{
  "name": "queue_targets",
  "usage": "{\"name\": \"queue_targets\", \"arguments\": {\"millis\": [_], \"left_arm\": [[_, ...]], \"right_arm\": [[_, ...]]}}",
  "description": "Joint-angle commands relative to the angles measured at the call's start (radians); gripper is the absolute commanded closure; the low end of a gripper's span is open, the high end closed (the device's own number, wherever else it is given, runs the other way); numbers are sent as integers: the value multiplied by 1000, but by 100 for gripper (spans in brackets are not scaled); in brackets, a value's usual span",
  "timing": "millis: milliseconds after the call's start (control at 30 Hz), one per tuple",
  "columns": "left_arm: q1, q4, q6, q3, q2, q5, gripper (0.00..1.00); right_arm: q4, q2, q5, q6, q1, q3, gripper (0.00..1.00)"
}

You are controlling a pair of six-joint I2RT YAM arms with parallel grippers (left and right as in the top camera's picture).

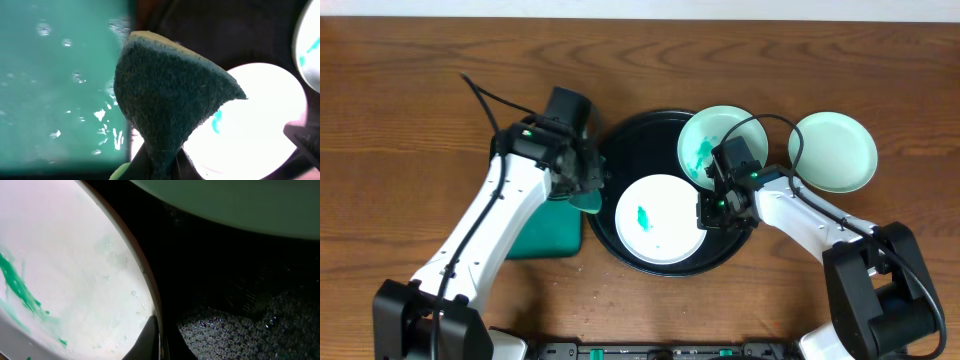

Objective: Clean dirty plates on tray and stack at the side
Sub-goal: 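Move the sponge with the left gripper onto the white plate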

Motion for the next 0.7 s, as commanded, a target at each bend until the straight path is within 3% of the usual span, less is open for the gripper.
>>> {"name": "queue_targets", "arguments": {"millis": [0, 300, 667], "left_arm": [[-29, 13, -31, 22, 47, 40, 93], [-177, 96, -37, 22, 230, 91, 93], [-274, 183, -166, 22, 450, 142, 93]], "right_arm": [[6, 34, -9, -1, 28, -14, 99], [10, 34, -10, -1, 28, -14, 99], [2, 34, -10, -1, 28, -14, 99]]}}
